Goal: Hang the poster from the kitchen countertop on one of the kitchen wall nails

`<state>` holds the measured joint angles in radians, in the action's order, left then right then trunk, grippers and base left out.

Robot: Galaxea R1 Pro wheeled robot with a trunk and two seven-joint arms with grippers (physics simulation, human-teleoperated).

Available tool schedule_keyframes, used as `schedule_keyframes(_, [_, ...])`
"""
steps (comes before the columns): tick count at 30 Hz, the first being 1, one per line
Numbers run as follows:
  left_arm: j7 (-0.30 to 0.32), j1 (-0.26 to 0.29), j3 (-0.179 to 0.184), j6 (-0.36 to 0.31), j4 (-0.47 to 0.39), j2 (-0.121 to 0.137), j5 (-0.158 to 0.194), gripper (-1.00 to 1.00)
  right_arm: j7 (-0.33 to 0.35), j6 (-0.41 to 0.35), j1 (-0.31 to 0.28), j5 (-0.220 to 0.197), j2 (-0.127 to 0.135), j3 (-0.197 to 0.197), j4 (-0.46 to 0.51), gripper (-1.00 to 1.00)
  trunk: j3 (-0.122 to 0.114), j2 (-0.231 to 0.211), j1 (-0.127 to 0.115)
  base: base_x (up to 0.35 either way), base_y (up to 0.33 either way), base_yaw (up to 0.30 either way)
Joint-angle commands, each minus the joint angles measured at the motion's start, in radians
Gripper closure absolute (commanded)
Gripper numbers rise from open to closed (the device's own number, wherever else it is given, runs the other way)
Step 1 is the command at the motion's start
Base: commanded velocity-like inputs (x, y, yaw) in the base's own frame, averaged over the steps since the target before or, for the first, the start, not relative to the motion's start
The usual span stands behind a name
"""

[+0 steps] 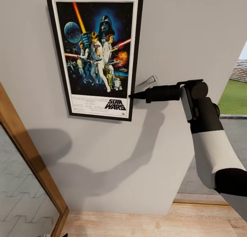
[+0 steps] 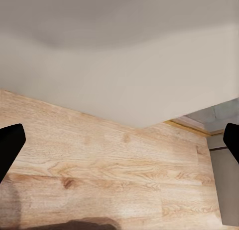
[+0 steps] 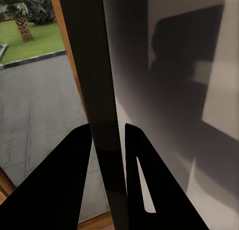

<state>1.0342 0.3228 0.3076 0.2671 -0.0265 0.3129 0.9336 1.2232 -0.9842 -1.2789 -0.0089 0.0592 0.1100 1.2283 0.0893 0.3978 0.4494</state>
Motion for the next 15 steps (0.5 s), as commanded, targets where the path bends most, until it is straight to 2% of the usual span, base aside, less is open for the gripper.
schedule_keyframes(1, [0.002, 0.001, 0.008, 0.006, 0.0, 0.0, 0.007, -1.0, 0.002, -0.008, 0.002, -0.002, 0.001, 0.001, 0.009, 1.0, 0.002, 0.002, 0.001, 0.0, 0.0, 0.0])
schedule_keyframes(15, [0.002, 0.001, 0.008, 0.006, 0.0, 0.0, 0.007, -1.0, 0.002, -0.009, 0.034, 0.0, 0.002, 0.0, 0.034, 1.0, 0.002, 0.002, 0.001, 0.0, 0.0, 0.0])
